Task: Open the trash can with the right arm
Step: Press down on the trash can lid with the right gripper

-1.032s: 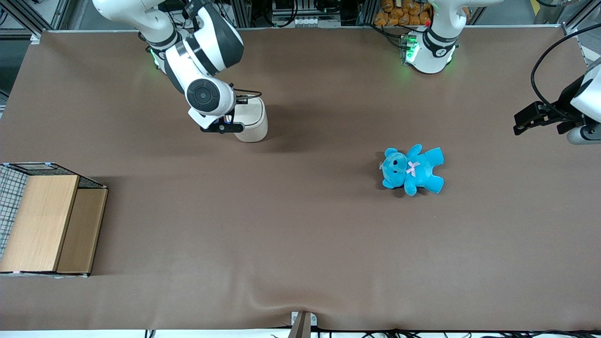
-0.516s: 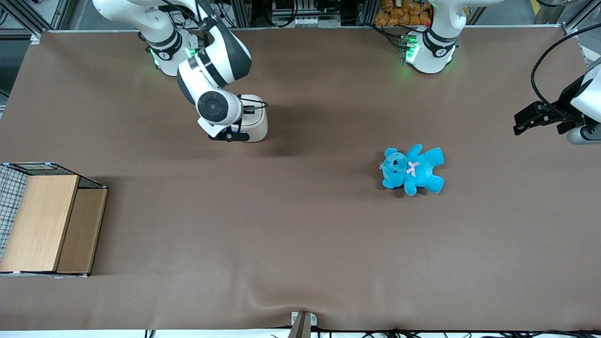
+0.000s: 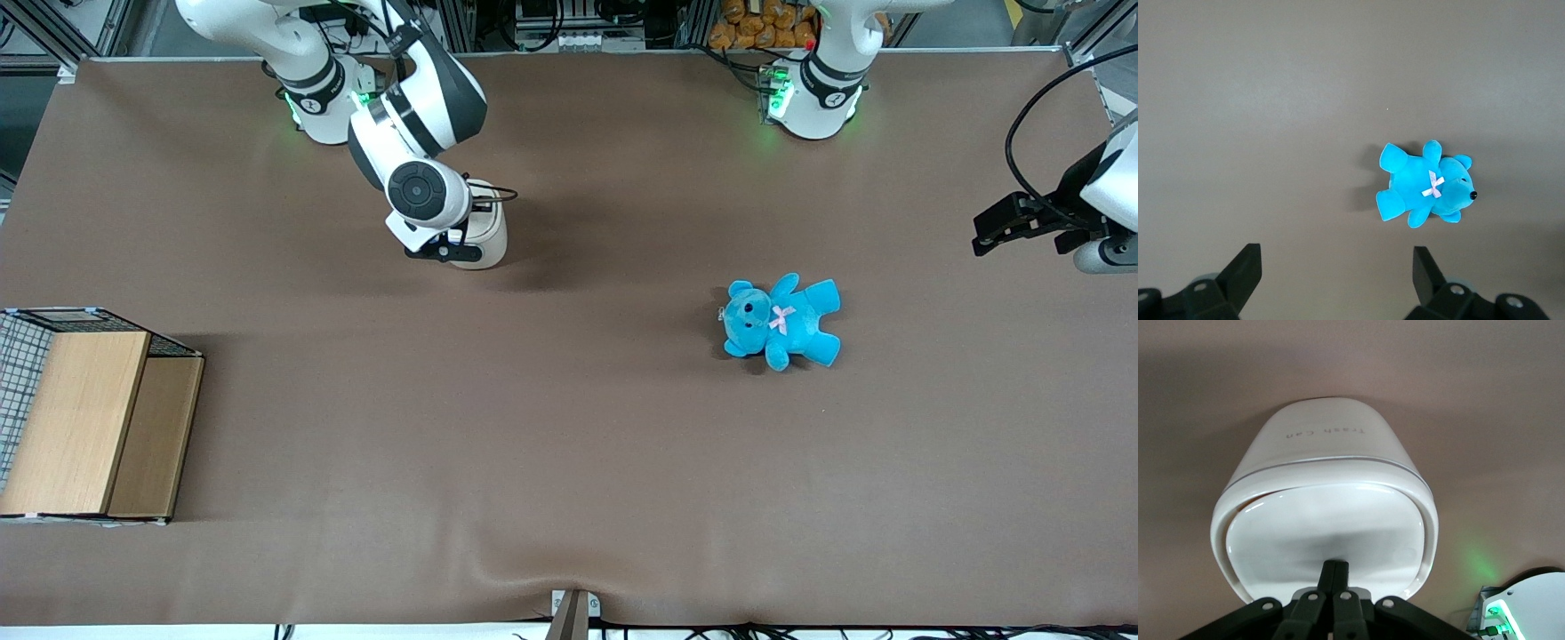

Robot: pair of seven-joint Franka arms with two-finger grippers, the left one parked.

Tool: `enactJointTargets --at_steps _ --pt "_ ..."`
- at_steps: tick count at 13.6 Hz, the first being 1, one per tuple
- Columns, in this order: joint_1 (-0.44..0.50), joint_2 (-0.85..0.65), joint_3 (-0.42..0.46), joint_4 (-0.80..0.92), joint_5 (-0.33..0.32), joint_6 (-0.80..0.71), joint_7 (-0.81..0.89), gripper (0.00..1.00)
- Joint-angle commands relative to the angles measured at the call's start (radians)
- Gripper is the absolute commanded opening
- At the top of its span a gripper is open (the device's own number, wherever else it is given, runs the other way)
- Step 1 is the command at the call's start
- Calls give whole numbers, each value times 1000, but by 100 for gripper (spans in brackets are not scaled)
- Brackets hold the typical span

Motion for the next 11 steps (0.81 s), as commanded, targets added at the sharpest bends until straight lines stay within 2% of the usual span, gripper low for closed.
enactJointTargets --at_steps 1,3,5,11 --pt "20 7 -5 -60 22 69 13 0" --pt "20 7 -5 -97 22 123 13 0" --pt "17 -2 -5 -96 22 113 13 0" --pt "-32 -141 -12 -24 25 -128 16 0"
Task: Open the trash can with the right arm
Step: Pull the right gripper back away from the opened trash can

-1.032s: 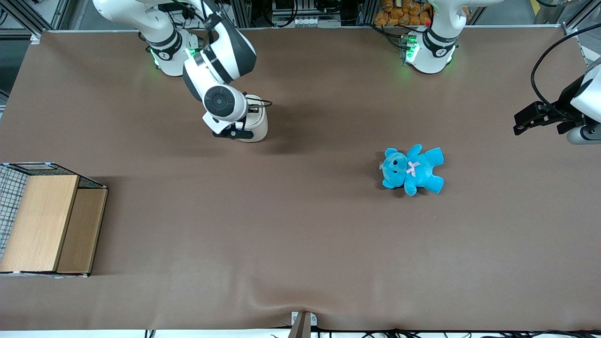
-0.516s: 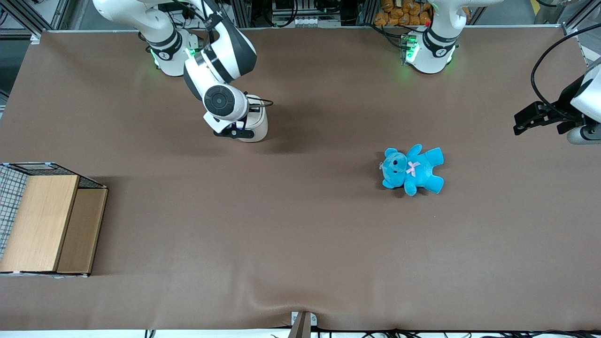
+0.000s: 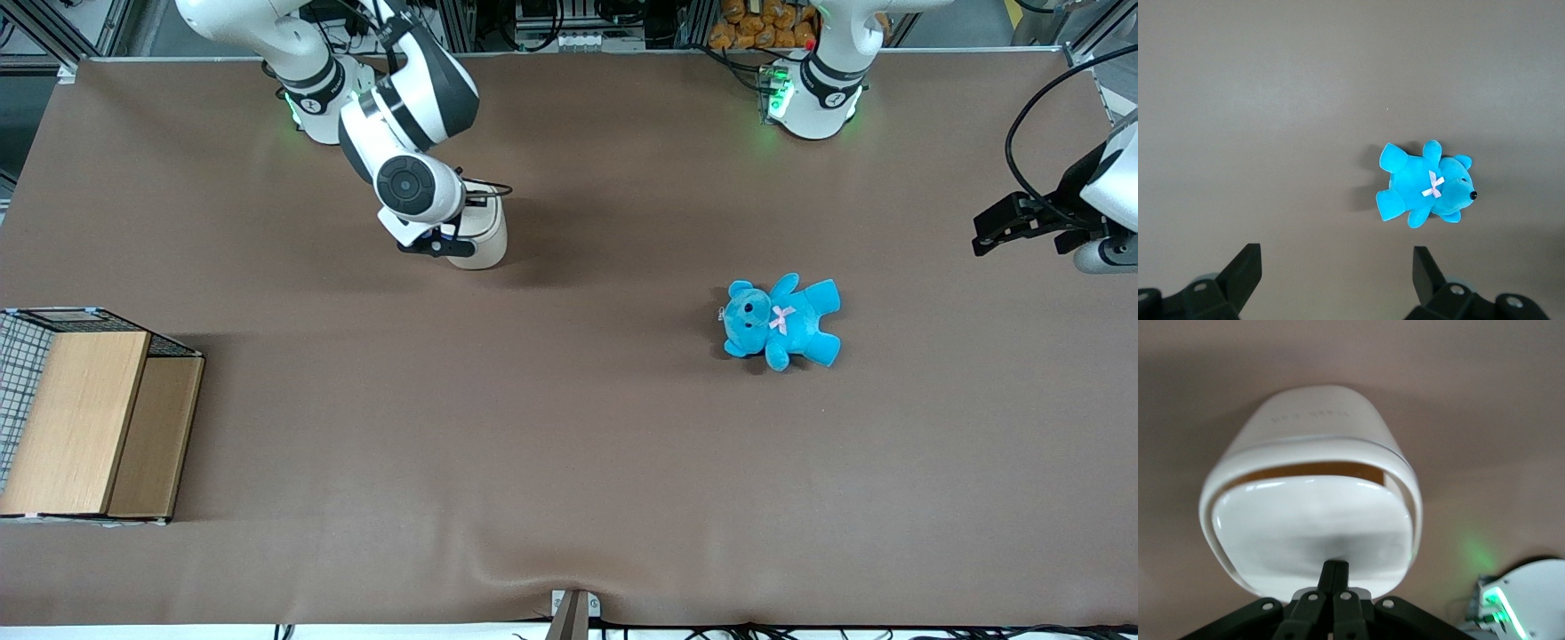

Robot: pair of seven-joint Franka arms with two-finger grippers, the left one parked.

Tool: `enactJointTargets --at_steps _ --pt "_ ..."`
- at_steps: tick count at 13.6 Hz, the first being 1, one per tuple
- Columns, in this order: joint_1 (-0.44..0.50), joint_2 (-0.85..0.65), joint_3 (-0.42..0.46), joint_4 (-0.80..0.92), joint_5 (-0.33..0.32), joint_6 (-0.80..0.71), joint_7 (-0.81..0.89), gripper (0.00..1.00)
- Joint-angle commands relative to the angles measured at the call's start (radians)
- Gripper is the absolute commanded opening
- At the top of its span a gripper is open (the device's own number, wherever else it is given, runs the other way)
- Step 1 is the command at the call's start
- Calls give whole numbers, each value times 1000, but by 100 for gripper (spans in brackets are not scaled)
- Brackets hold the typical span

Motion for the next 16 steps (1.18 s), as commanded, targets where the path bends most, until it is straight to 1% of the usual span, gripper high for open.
enactJointTargets --at_steps 1,2,3,4,5,6,7,9,10,12,16 --pt "-29 -115 -2 21 13 -124 14 0" --pt "-53 -135 -2 47 13 -164 20 1" --pt "-84 -150 -2 77 10 -202 23 10" --pt "-116 -158 -4 105 -1 -224 22 36" --pt "-156 -157 -8 133 -10 -230 19 88" --pt "-197 -157 -11 156 -32 -226 8 100" --pt "-245 -150 -10 192 -68 -226 3 100" --pt "-303 -149 -10 246 -159 -221 -53 100" --pt "-344 -149 -12 272 -182 -218 -85 100" --pt "-441 -149 -12 324 -182 -215 -177 100" --pt "-587 -150 -12 430 -185 -229 -366 100"
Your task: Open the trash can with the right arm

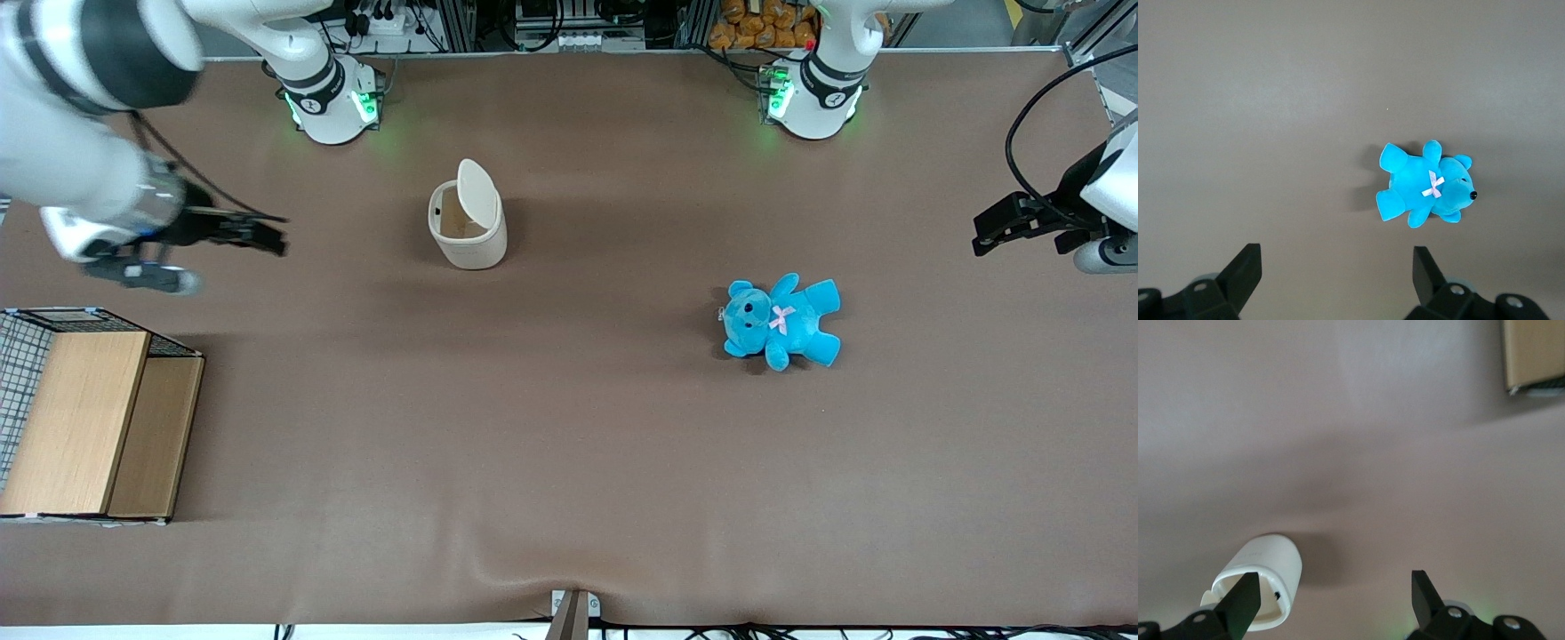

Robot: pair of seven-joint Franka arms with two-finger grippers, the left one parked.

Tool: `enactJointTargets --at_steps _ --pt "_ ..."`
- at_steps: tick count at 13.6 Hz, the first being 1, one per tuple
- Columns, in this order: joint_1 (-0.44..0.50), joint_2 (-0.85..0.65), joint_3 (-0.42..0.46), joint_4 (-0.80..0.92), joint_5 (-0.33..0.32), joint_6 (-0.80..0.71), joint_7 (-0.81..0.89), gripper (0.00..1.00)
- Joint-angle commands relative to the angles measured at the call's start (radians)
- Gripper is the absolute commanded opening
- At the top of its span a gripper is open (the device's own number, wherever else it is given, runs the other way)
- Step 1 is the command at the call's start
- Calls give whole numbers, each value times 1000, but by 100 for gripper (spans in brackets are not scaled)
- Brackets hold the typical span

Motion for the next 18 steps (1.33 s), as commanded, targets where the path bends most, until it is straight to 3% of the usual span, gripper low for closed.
enactJointTargets --at_steps 1,4,8,18 --pt "-93 10 20 102 -16 -30 -117 100" --pt "-172 13 34 226 -19 -94 -209 100" --pt "-148 15 32 392 -67 -274 -200 100" --pt "-153 10 26 408 -99 -318 -205 100"
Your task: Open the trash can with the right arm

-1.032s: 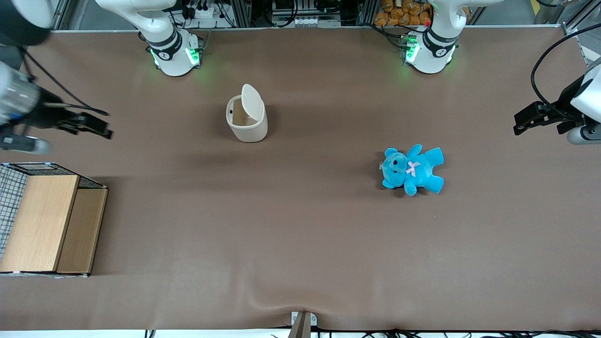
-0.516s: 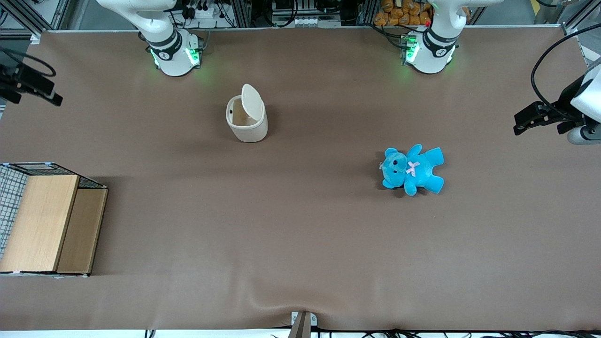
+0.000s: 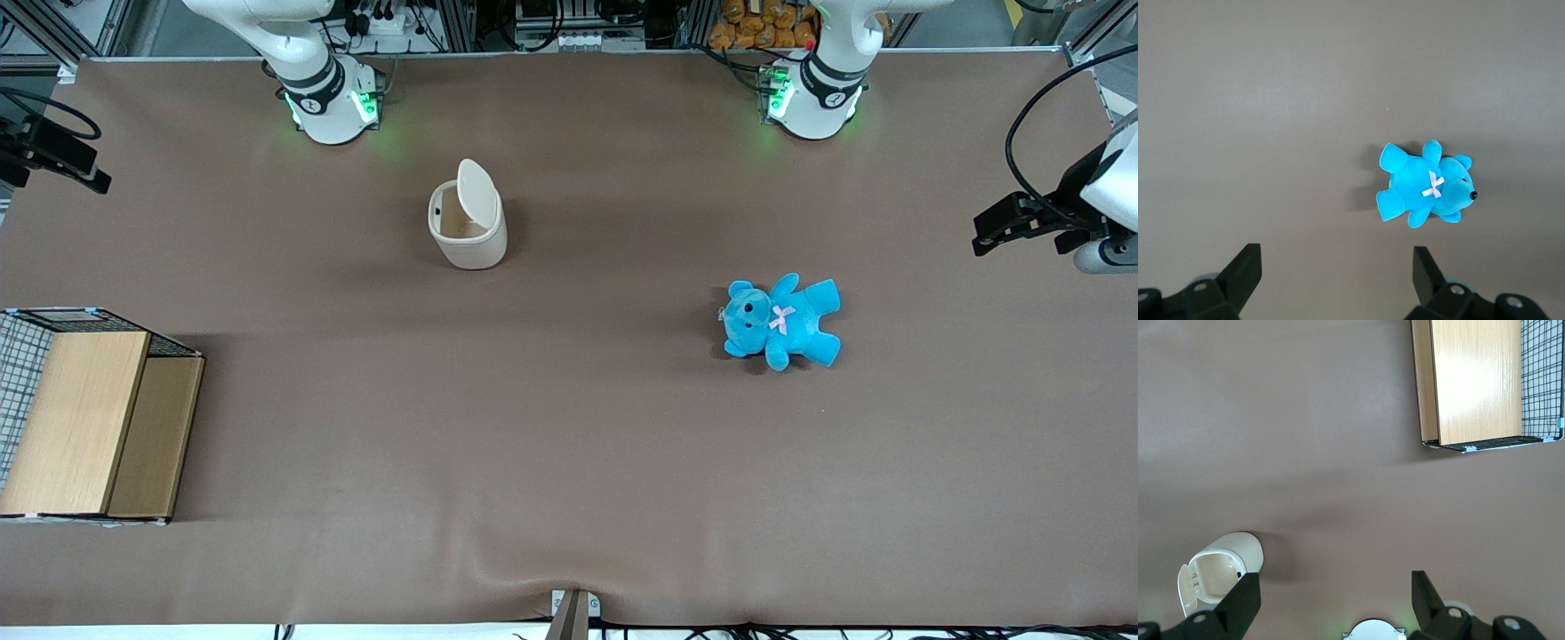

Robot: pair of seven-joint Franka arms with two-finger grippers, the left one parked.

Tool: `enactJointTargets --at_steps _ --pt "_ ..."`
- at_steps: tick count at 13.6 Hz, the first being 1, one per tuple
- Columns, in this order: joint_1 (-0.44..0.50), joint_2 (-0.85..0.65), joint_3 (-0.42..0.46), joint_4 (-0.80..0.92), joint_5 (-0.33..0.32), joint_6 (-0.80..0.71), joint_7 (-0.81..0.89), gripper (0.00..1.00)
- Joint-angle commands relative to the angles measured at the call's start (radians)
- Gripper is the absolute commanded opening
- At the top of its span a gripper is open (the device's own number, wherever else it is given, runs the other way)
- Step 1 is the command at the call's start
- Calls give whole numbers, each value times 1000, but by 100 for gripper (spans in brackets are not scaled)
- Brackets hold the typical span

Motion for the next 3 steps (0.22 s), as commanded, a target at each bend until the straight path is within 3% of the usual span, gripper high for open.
enactJointTargets --at_steps 1,3 --pt "-4 11 0 27 -19 -19 -3 100" --pt "-6 11 2 27 -21 -19 -3 100"
